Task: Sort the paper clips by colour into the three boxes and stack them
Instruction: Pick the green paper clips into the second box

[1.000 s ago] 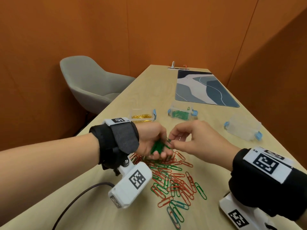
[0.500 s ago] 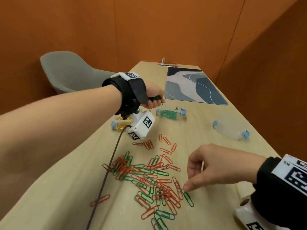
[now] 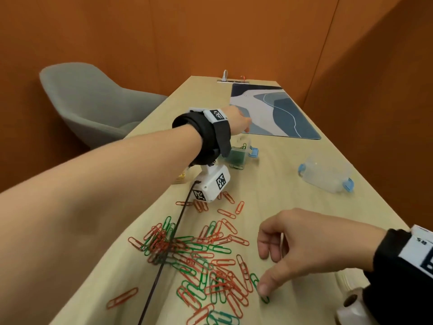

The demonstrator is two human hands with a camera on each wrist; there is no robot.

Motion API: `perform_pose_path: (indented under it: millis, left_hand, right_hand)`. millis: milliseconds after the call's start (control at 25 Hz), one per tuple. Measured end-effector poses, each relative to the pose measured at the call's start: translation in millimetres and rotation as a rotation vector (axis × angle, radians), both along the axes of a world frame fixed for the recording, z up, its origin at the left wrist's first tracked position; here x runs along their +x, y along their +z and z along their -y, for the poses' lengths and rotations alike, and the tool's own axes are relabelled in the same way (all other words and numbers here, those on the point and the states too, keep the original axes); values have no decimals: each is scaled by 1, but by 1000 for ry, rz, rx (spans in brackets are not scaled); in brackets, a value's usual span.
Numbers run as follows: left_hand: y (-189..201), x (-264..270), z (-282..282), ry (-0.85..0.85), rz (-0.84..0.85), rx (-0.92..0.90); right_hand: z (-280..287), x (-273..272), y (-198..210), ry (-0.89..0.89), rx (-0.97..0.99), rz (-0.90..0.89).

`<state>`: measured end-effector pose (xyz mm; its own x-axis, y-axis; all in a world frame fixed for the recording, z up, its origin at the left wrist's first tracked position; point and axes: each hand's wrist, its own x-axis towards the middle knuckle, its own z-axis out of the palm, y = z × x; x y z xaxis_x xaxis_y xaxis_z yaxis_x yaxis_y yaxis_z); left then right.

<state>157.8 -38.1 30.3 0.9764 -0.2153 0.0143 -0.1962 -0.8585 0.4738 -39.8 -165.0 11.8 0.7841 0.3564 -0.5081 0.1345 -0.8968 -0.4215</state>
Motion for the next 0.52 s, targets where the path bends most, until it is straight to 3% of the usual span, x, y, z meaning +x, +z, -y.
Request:
perform_pose_path:
  millis: [200, 520]
  left_hand:
    - [-8, -13, -14, -107, 48, 310]
    - [-9, -59, -41, -227, 101, 258]
  right_hand:
    - [-13, -3, -5, 48, -31, 89]
    - [-22, -8, -11, 111, 40, 66]
